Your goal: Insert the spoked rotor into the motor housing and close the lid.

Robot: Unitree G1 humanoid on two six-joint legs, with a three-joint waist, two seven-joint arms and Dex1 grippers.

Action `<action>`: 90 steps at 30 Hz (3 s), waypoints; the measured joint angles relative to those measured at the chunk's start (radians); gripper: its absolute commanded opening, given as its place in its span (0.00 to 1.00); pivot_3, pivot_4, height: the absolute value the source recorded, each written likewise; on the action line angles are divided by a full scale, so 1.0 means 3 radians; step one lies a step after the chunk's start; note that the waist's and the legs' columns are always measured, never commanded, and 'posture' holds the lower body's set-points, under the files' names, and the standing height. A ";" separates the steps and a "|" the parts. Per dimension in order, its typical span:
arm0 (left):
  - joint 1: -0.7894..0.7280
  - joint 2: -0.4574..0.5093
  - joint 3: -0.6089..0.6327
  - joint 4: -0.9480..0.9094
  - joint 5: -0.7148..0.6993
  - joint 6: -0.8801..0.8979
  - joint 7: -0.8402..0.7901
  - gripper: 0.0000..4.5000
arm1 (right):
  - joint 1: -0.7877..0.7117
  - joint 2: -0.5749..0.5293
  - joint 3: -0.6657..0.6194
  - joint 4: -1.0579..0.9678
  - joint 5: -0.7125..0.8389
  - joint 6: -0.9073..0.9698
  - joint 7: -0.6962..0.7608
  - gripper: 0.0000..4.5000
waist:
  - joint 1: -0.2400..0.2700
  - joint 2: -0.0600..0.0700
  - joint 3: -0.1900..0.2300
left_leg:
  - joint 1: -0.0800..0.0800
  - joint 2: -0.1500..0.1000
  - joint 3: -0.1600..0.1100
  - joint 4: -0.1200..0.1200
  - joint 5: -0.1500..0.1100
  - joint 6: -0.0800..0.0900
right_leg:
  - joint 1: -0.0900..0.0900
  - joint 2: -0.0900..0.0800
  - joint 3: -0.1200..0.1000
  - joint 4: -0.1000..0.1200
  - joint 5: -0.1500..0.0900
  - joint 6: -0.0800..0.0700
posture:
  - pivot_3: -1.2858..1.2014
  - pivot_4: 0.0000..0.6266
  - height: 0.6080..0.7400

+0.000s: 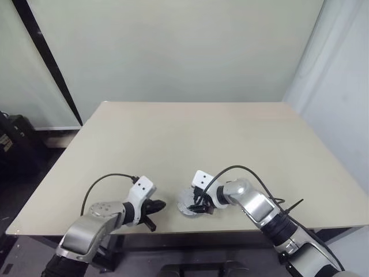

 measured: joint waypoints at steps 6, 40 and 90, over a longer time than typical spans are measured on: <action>-0.0192 -0.0199 -0.0189 0.0131 0.0060 -0.0038 -0.0001 0.00 | -0.0018 -0.0003 0.0004 0.0023 0.0001 -0.0005 0.0018 0.71 | 0.0000 0.0003 -0.0002 | 0.0000 -0.0001 0.0000 0.0001 0.0000 0.0000 | 0.0003 0.0000 0.0000 0.0000 0.0000 0.0000 | 0.52 0.00 1.00; -0.0401 -0.0522 -0.0396 0.0575 0.0386 -0.0196 -0.0083 0.00 | -0.0057 0.0246 -0.0673 -0.0093 0.0622 0.0315 0.0061 0.99 | 0.0022 0.0041 -0.0028 | -0.0001 -0.0014 -0.0007 0.0012 0.0007 0.0010 | 0.0010 -0.0005 0.0005 -0.0003 0.0000 0.0001 | 0.52 0.00 1.00; -0.0410 -0.0511 -0.0385 0.0507 0.0431 -0.0092 -0.0094 0.00 | 0.0002 0.0900 -0.3073 0.0979 0.1764 0.2451 -0.1284 0.99 | 0.0000 0.0053 -0.0029 | -0.0003 -0.0013 -0.0007 0.0002 0.0001 0.0001 | 0.0005 -0.0006 0.0005 -0.0008 -0.0001 0.0001 | 0.52 0.00 1.00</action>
